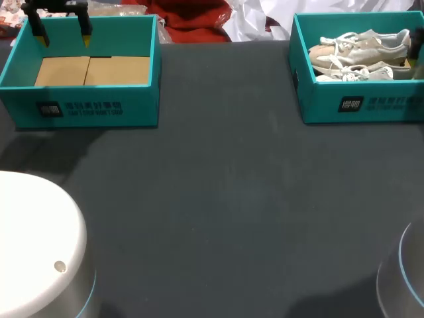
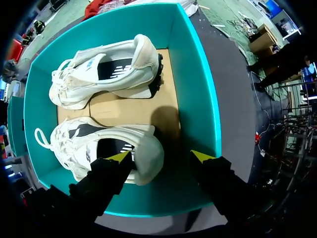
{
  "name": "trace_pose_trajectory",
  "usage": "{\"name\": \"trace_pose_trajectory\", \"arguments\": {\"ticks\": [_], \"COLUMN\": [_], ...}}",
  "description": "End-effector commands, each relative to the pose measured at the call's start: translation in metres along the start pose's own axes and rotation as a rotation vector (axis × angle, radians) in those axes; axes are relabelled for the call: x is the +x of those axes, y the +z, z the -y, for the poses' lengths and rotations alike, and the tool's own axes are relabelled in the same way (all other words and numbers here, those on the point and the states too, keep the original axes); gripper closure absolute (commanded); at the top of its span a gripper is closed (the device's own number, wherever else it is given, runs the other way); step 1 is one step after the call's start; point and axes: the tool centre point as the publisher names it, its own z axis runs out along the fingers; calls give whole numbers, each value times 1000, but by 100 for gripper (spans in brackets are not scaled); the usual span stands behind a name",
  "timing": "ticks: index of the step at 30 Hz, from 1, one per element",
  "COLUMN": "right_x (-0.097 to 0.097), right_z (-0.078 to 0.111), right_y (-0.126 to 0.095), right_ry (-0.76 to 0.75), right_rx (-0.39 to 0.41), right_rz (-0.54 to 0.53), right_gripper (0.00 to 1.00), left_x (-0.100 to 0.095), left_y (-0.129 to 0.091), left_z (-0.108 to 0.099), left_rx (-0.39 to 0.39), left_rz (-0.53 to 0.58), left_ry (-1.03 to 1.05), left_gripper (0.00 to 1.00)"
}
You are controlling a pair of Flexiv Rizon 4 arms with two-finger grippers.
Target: Take the shoe out of the shoebox, open the shoe tongue, remove and reinsert the insole, then place the shoe into the shoebox
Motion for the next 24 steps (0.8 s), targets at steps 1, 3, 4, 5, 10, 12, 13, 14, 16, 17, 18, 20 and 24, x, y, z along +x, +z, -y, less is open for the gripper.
{"name": "trace_pose_trajectory", "arguments": {"ticks": [1,3,4,5,10,12,13,14,16,17,18,20,24], "right_x": [1,1,2,2,2,2,2,2,3,3,3,3,2], "right_z": [3,6,7,8,12,13,13,13,12,12,12,11,10], "right_y": [3,4,5,5,8,11,13,15,19,20,22,26,31], "right_ry": [-3,-6,-8,-11,-25,-33,-38,-43,-50,-53,-55,-58,-61], "right_rx": [2,3,5,5,13,16,20,24,25,26,26,28,34], "right_rz": [-6,-7,-7,-6,-4,-6,-7,-8,-12,-12,-14,-15,-17], "right_gripper": [25,26,26,25,23,22,22,21,20,19,19,19,23], "left_x": [0,0,0,0,0,0,0,0,0,0,0,0,0], "left_y": [0,0,0,0,0,0,0,0,0,0,0,0,0], "left_z": [0,0,0,0,0,0,0,0,0,0,0,0,0], "left_rx": [-1,-1,-1,-1,-1,-1,-1,-1,-1,-1,-1,-1,-1], "left_rz": [1,1,1,1,1,1,1,1,1,1,1,1,1], "left_ry": [0,0,0,0,0,0,0,0,0,0,0,0,0], "left_gripper": [0,0,0,0,0,0,0,0,0,0,0,0,0]}}
